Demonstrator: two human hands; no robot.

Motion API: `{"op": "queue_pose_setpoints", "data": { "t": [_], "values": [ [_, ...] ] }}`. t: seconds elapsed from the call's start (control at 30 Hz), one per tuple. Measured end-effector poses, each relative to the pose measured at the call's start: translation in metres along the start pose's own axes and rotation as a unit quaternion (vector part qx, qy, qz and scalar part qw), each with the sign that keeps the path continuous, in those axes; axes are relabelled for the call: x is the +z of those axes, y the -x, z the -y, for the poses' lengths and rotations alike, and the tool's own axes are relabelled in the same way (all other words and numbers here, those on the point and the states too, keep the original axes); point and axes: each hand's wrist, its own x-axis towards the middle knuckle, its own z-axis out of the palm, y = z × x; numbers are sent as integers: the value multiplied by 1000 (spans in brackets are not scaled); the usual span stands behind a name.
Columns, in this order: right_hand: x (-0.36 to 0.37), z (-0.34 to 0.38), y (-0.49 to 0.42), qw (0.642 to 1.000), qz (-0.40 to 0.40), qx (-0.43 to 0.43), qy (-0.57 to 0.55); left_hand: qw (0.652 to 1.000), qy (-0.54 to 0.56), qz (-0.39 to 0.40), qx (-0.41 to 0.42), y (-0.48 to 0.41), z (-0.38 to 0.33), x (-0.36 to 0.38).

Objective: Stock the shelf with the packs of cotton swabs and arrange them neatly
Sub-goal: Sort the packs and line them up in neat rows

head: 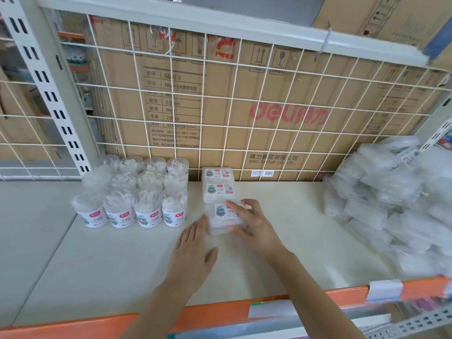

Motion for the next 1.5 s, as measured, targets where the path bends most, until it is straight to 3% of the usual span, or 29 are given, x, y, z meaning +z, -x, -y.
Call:
{"op": "queue_pose_setpoints", "data": {
  "t": [0.1, 0.37, 0.57, 0.7, 0.9, 1.13, 1.5],
  "values": [
    [3, 1, -2, 999, -15, 13, -27, 999, 43, 16, -24, 0, -6, -6],
    [14, 11, -2, 999, -34, -2, 24, 996, 81, 17, -40, -1, -12, -11],
    [1, 20, 13, 996, -62, 36, 54, 994, 100, -26, -24, -1, -10, -11],
    [-26, 16, 44, 986, -119, 64, 93, 992, 83, -90, 39, -6, -10, -16],
    [-77, 0, 115, 953, -222, 146, 145, 985, 84, -98, 118, -19, -21, -17],
    [-126, -15, 184, 915, -291, 236, 148, 971, 64, -35, 228, -42, -66, -14],
    [-205, -69, 213, 872, -353, 292, 173, 931, 62, 114, 340, -108, -175, 41]
  ]
}}
